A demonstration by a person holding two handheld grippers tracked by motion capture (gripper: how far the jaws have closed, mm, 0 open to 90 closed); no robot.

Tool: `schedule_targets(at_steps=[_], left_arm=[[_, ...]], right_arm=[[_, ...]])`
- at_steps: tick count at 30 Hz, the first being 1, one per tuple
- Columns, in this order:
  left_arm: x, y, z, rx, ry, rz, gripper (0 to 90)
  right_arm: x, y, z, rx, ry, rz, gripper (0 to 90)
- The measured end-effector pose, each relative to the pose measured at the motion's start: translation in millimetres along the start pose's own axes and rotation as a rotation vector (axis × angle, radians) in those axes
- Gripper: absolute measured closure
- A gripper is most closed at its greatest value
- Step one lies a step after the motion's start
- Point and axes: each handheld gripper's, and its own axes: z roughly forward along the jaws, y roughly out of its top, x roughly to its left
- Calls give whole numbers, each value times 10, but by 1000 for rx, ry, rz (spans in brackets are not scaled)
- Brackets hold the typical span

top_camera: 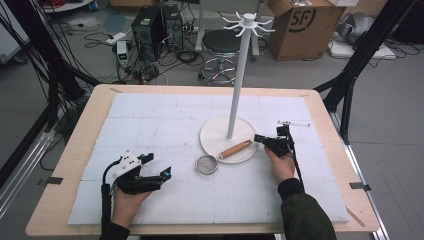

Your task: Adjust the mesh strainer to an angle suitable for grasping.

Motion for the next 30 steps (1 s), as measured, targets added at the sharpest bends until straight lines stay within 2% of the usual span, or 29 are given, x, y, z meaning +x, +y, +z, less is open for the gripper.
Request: schedule_targets(at_steps=[5, 10, 14, 16, 21, 30], left_arm=[[-8, 1, -4, 5, -2, 4, 169], [-11, -2, 3, 7, 0, 2, 169], [-11, -1, 1, 8, -1, 2, 169], [-13, -2, 2, 9, -1, 2, 169], [-17, -3, -1, 11, -4, 5, 169], [-2, -11, -14, 10, -3, -1, 169]], right_arm=[[4, -30, 83, 29, -16, -2, 899], [14, -27, 103, 42, -2, -8, 899], [41, -27, 119, 56, 0, -30, 899], [56, -24, 124, 57, -8, -56, 899], [-10, 38, 136, 34, -12, -12, 899], [1, 101, 242, 55, -5, -18, 899]])
